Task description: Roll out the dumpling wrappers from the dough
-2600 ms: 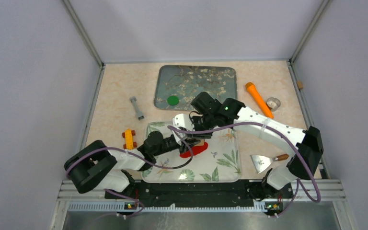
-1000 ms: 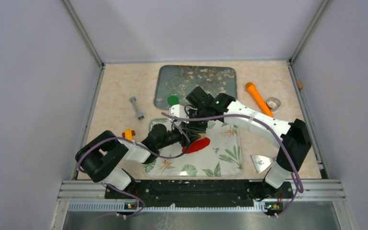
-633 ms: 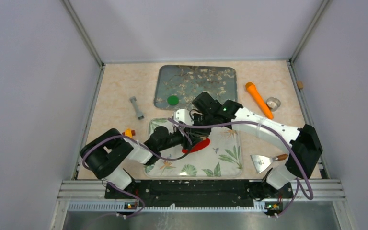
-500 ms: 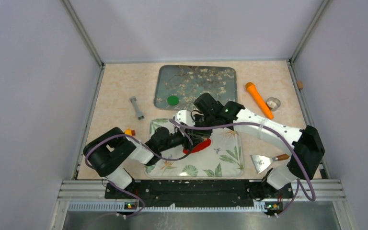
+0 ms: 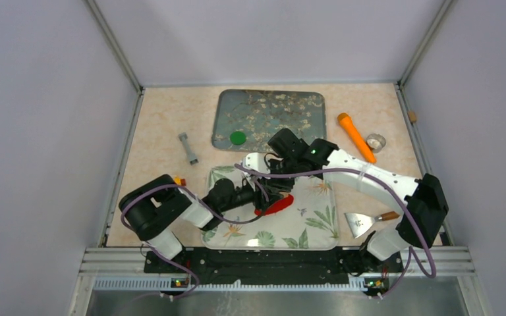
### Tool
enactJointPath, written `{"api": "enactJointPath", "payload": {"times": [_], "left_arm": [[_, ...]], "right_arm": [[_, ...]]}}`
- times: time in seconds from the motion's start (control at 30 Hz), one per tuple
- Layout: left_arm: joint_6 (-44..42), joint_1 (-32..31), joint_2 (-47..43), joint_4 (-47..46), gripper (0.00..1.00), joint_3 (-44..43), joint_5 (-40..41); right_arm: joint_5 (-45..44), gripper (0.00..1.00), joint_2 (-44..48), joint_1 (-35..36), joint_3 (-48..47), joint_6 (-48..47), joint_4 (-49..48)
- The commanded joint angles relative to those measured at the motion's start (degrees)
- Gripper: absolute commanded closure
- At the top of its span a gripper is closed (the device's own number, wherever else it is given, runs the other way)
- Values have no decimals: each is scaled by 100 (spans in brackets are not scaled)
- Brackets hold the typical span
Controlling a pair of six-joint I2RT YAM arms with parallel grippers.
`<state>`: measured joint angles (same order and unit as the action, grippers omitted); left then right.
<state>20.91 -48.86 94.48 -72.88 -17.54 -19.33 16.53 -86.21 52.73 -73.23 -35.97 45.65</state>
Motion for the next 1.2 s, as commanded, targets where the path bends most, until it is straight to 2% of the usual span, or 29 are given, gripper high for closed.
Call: {"api": "enactJointPath", "payload": {"times": [0.0, 0.17, 0.33, 0.5, 0.67, 0.8, 1.0, 1.17], "left_arm": [[-327, 230, -271, 891, 100, -188, 245], [-968, 562, -1120, 1917, 100, -681, 54], [-748, 370, -1422, 2249, 100, -657, -430], [-388, 122, -1194, 1998, 100, -444, -334], [-254, 87, -646, 1587, 100, -412, -150], [67, 76, -290, 1602, 100, -365, -34], [649, -202, -130, 1446, 100, -97, -543], [885, -467, 13, 1251, 100, -49, -548]], "right_arm": [[457, 100, -7, 255, -398, 422, 245], [280, 100, -40, 238, -1079, 371, 502], [546, 100, 9, 240, -1039, 449, 694], [813, 100, 93, 178, -645, 558, 602], [945, 100, 106, 120, -63, 532, 252], [1109, 100, 15, 68, 408, 505, 70], [1587, 100, -23, -43, 510, 788, 164], [1724, 100, -88, -46, 350, 804, 500]]}}
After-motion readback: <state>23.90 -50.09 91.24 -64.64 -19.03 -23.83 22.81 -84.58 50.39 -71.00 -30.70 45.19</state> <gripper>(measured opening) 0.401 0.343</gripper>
